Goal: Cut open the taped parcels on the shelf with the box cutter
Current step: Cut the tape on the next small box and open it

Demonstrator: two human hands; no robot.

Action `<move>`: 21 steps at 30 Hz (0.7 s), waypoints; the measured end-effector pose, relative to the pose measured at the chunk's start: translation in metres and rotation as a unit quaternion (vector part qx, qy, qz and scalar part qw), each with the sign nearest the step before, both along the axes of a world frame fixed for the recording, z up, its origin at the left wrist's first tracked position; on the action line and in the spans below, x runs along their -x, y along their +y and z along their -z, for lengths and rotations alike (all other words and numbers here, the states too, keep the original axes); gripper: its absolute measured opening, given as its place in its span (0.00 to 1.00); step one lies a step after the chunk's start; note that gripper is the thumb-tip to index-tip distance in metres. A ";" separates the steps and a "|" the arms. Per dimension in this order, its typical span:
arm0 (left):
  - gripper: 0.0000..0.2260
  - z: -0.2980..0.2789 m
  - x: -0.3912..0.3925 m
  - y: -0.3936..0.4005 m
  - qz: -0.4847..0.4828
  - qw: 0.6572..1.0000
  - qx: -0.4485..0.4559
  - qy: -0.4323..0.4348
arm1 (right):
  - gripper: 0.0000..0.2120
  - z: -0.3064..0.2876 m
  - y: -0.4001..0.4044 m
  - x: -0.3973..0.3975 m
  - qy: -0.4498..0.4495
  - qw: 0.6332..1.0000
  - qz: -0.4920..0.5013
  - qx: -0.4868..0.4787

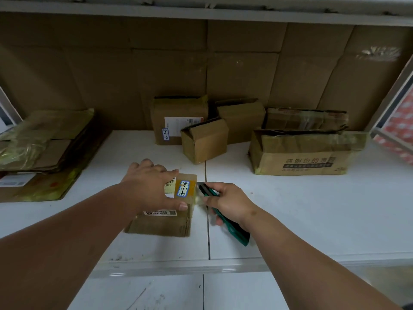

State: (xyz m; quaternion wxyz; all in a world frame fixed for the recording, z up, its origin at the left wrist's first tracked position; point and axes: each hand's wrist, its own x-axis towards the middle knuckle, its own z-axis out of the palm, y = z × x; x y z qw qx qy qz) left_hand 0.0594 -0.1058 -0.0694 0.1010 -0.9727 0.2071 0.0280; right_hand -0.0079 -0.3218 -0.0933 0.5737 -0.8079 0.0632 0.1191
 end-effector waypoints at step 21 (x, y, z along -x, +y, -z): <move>0.50 0.003 0.001 0.001 -0.007 0.995 0.078 0.059 | 0.19 -0.005 -0.001 0.021 0.048 0.994 -0.085 -0.039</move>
